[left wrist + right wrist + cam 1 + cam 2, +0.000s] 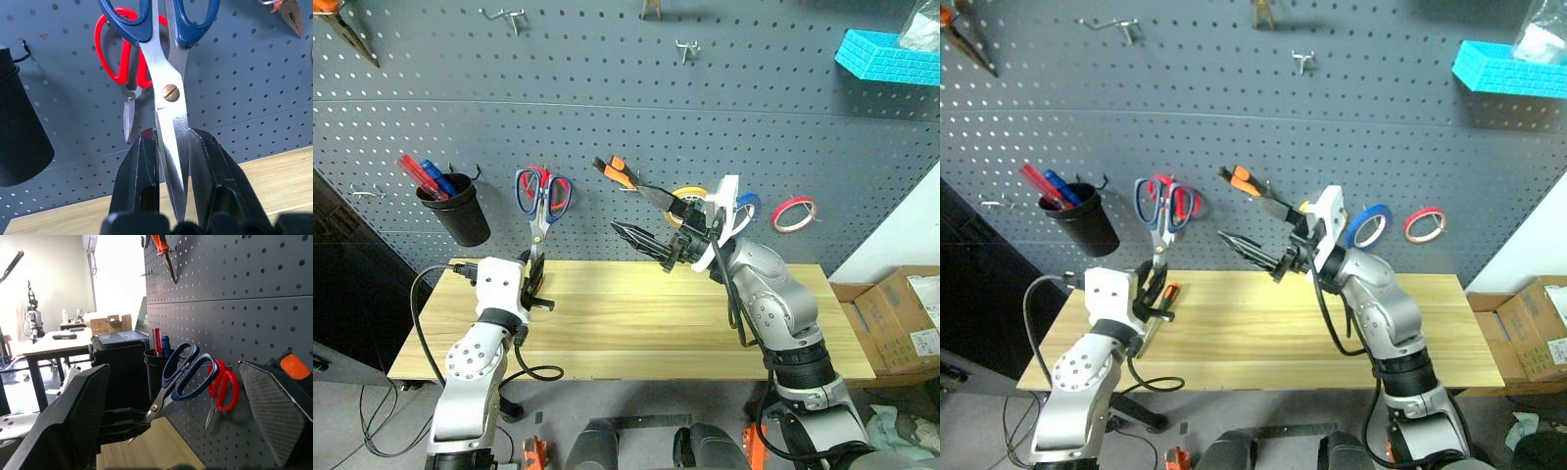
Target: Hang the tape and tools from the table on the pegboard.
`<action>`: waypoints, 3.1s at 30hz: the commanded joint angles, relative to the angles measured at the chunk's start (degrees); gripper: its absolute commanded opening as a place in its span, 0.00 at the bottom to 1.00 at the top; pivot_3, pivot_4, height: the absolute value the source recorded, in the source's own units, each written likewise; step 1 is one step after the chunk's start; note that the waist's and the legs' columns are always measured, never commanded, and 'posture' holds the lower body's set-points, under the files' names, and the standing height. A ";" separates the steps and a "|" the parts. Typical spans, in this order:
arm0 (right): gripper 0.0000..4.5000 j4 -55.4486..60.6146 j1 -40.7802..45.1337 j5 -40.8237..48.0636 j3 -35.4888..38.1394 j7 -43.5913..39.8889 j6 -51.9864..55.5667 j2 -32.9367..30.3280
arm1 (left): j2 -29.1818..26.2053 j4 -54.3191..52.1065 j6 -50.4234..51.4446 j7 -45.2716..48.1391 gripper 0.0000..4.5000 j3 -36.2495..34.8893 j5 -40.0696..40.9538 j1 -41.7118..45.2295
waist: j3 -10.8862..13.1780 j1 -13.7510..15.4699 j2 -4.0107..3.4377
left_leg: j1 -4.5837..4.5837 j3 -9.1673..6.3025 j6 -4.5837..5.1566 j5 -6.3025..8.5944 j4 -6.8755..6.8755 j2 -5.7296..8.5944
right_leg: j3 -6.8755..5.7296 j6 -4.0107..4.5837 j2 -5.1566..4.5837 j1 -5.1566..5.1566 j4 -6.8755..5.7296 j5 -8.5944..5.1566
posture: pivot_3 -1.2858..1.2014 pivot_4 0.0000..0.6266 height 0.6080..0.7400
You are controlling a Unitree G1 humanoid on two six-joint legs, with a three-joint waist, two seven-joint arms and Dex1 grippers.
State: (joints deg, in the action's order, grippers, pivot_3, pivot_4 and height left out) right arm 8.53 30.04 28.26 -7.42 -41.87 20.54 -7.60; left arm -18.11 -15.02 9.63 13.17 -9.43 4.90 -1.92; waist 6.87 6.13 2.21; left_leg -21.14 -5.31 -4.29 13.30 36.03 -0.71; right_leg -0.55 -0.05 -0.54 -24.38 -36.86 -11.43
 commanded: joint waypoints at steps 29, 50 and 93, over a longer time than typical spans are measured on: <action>1.00 1.67 0.49 0.08 1.08 1.54 -1.17 -0.98 | -1.64 14.37 -0.81 7.39 0.12 -2.17 6.73 10.95 | -0.13 -0.09 -0.02 | 0.31 0.00 0.01 0.01 0.00 -0.02 | 0.00 0.29 0.03 0.30 0.02 -0.18 | 0.61 0.03 1.00; 1.00 4.28 -0.97 1.63 1.02 2.34 0.80 -1.65 | -2.20 14.18 4.65 6.67 1.00 -1.56 6.48 12.89 | -0.12 -0.47 -0.02 | 0.31 0.01 0.01 0.01 -0.01 -0.02 | 0.02 0.26 0.03 0.30 0.02 -0.17 | 0.60 0.07 1.00; 1.00 7.31 -3.11 -7.80 -6.04 7.48 11.72 1.35 | -17.03 38.77 17.55 8.17 1.00 -2.44 2.19 25.93 | 13.54 -6.62 -0.38 | -1.79 -0.25 0.04 0.09 0.01 -0.12 | -0.05 -0.01 -0.07 -1.72 -0.35 -0.33 | 0.56 0.67 1.00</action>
State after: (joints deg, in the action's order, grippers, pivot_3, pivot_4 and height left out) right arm 12.66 27.32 19.13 -14.05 -34.61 32.10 -6.49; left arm -34.00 25.69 27.84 21.79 -9.86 6.89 24.93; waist 20.40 -0.49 1.82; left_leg -22.95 -5.55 -4.25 13.39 36.03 -0.85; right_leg -0.57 -0.06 -0.75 -26.14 -37.23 -11.76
